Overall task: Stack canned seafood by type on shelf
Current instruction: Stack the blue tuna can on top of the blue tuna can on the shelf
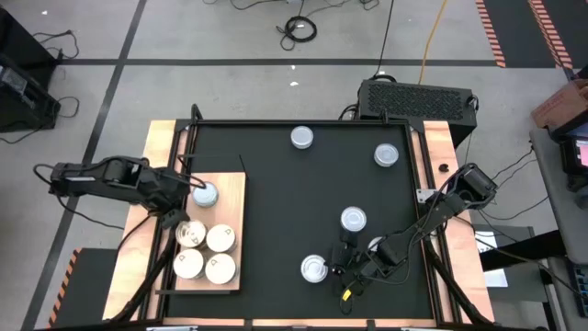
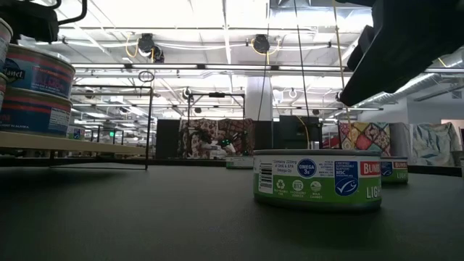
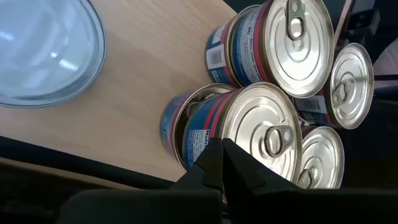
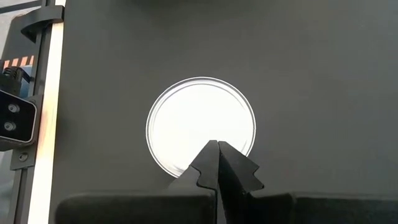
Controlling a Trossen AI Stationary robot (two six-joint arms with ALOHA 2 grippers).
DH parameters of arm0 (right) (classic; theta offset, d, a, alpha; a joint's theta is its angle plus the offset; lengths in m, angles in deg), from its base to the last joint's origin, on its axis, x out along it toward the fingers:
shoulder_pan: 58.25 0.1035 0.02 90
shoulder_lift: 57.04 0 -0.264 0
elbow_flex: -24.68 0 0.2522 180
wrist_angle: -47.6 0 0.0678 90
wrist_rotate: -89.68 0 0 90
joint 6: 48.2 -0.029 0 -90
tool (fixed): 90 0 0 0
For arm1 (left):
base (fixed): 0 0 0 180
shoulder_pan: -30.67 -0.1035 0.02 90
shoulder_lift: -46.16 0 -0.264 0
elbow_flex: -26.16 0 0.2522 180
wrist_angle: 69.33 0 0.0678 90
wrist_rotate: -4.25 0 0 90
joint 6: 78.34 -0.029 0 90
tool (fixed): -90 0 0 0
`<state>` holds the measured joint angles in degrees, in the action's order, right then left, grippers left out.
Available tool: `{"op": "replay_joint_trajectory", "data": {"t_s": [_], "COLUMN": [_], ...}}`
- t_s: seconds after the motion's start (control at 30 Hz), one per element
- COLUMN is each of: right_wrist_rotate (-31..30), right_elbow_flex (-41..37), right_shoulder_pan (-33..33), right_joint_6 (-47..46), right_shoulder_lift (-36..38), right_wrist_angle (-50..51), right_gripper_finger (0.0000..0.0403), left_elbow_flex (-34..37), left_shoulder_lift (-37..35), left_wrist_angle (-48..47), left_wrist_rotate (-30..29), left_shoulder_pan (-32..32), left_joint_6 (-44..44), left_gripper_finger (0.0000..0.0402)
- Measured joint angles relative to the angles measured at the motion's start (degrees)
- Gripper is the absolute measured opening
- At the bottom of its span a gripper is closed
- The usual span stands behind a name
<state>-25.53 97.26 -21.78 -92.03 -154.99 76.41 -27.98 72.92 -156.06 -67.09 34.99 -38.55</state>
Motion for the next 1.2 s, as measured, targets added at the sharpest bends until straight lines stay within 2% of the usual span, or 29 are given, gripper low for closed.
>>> {"op": "replay_joint_trajectory", "data": {"t_s": [0.53, 0.87, 1.2], "right_wrist_rotate": [0.04, 1.38, 1.53], "right_elbow_flex": [0.0, 0.0, 0.0], "right_shoulder_pan": [0.0, 0.0, 0.0], "right_joint_6": [-0.2, -0.47, -0.48], "right_shoulder_lift": [0.0, 0.0, 0.0], "right_wrist_angle": [-0.07, -0.14, -0.3], "right_gripper_finger": [0.0, 0.0, 0.0], "left_elbow_flex": [-0.02, -0.05, -0.05], "left_shoulder_lift": [6.02, 6.12, 6.12], "left_wrist_angle": [0.7, 0.43, 0.43], "left_wrist_rotate": [0.14, 0.26, 0.27], "left_shoulder_pan": [0.0, 0.0, 0.0], "left_joint_6": [-1.36, -1.6, -1.51], "left_gripper_finger": [0.0001, 0.0052, 0.0056]}}
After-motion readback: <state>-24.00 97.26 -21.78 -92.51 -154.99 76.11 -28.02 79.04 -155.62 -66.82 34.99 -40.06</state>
